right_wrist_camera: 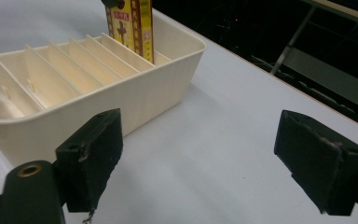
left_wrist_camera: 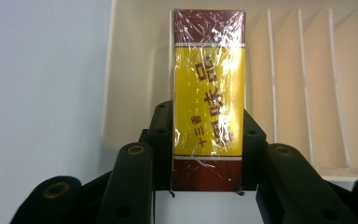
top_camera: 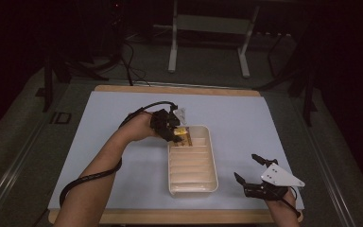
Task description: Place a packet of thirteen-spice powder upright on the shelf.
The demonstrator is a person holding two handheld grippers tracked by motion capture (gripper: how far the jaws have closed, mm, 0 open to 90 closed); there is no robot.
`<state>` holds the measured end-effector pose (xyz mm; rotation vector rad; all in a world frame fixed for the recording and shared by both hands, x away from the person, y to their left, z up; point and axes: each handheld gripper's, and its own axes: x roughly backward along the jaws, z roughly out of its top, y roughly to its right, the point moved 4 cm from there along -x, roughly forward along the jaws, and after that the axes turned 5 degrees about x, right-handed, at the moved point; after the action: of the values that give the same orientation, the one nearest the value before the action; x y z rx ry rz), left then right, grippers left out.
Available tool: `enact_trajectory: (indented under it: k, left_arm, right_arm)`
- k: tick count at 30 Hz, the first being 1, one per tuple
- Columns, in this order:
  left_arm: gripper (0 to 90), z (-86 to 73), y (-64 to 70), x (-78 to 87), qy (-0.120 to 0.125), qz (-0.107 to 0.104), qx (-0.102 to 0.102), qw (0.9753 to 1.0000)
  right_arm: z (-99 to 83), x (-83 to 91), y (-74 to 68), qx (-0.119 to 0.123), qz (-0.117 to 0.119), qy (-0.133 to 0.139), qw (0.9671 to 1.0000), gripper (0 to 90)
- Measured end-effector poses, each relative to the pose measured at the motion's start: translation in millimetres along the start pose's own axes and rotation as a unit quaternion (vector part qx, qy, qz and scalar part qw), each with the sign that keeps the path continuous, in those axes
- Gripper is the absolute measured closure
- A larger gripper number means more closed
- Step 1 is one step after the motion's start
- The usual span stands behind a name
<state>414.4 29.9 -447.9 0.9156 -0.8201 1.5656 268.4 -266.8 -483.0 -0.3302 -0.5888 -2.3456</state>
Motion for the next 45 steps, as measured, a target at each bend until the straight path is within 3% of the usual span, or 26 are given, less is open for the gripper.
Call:
enact_trajectory:
  k: [10, 26, 38, 40, 42, 44, 45]
  left_arm:
    - [67.3, 5.6, -1.5, -2.8, -0.017, -0.004, 0.002, 0.9998]
    - [67.4, 16.1, -2.9, -19.2, -0.054, -0.013, -0.012, 0.9984]
    - [66.9, 15.7, -4.5, -21.7, -0.051, -0.016, -0.001, 0.9986]
    - [60.7, 15.5, -4.5, -21.0, -0.043, -0.008, 0.001, 0.9991]
    - [57.4, 15.9, -3.3, -19.5, -0.040, -0.013, 0.018, 0.9990]
    - [53.2, 16.1, -2.1, -17.4, -0.039, -0.001, 0.013, 0.9992]
    - [48.5, 16.8, -1.3, -16.2, -0.038, 0.000, 0.022, 0.9991]
  right_arm:
    - [0.2, 0.3, 0.3, -0.001, 0.000, 0.001, 1.0000, 15.4]
    - [-0.2, 0.8, 1.3, -0.001, 0.002, 0.002, 1.0000, 15.4]
    - [0.3, 1.4, 1.1, 0.000, 0.002, 0.002, 1.0000, 15.4]
    - [0.2, 1.6, 1.3, -0.001, 0.001, 0.003, 1.0000, 15.4]
    - [-0.2, 1.5, 1.5, -0.002, 0.001, 0.003, 1.0000, 15.4]
    - [-0.4, 1.1, 1.7, -0.002, 0.001, 0.002, 1.0000, 15.4]
    - [-0.4, 0.7, 1.6, -0.001, 0.002, 0.002, 1.0000, 15.4]
